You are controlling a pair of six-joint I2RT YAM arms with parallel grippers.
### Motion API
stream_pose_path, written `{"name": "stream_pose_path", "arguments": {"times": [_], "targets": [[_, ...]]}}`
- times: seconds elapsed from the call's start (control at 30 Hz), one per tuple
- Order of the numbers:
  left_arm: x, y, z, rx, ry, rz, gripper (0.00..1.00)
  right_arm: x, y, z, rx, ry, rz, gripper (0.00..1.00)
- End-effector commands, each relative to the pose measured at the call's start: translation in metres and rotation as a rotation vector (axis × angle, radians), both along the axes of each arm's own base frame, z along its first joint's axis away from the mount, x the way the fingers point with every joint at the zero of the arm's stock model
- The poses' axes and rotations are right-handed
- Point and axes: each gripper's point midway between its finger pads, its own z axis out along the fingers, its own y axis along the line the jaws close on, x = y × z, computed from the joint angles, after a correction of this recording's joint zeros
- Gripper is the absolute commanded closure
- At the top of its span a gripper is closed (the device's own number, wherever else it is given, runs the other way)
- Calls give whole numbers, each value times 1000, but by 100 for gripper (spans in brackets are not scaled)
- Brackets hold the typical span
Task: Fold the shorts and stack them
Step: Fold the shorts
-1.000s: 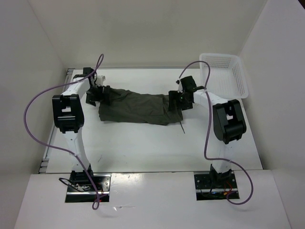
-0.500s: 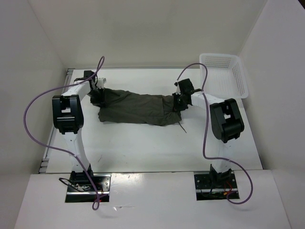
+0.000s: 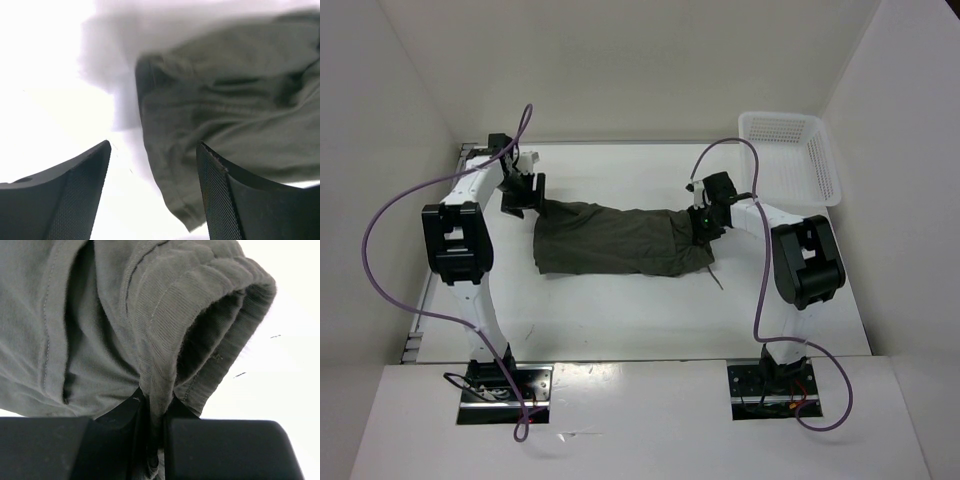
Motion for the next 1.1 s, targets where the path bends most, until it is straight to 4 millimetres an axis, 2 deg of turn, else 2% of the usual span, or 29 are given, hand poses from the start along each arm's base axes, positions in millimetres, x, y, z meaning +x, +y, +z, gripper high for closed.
{"name": "stream_pose_path", "arguments": {"times": [0.0,0.07,0.13,0.2,0.27,0.3,0.37,0.4,0.43,0.47,0.57,0.63,0.67,0.77,0.8,0.87,0.97,1.07], "targets": [[18,4,17,6,-83,2,23,-20,-10,-1,-32,39,69,100],[19,4,1,3,-49,2,27,-17,-9,1,-30,30,69,99],[13,4,-15,-2,1,2,36,-16,-9,1,-34,27,77,99],[8,-1,-18,-29,28,-5,40,-16,-9,1,-34,27,77,99],[-1,-4,-26,-42,57,-7,40,-13,-8,4,-31,19,77,99],[6,-3,-26,-39,30,-8,40,-15,-5,4,-31,18,86,99],[5,-7,-33,-60,40,-13,40,-15,-5,4,-31,18,87,99],[9,-8,-29,-70,26,-17,40,-15,-5,4,-31,18,87,99],[7,-10,-39,-83,48,-19,40,-15,-5,4,-31,18,87,99],[11,-12,-35,-93,35,-22,43,-15,-5,4,-31,18,87,99],[9,-16,-42,-118,53,-27,56,-15,-5,4,-31,18,87,99],[9,-21,-40,-149,50,-36,68,-14,-6,4,-40,16,82,99],[9,-23,-40,-158,49,-38,81,-14,-6,4,-40,16,82,99],[11,-24,-31,-164,28,-42,98,-14,-6,4,-40,16,82,100],[14,-24,-23,-161,1,-44,100,-14,-6,4,-40,16,82,100],[16,-24,-13,-158,-20,-46,100,-14,-7,4,-43,14,90,100],[18,-23,12,-151,-78,-51,100,-14,-8,1,-51,12,86,100],[20,-25,45,-156,-143,-60,100,-14,-9,1,-54,9,95,100]]}}
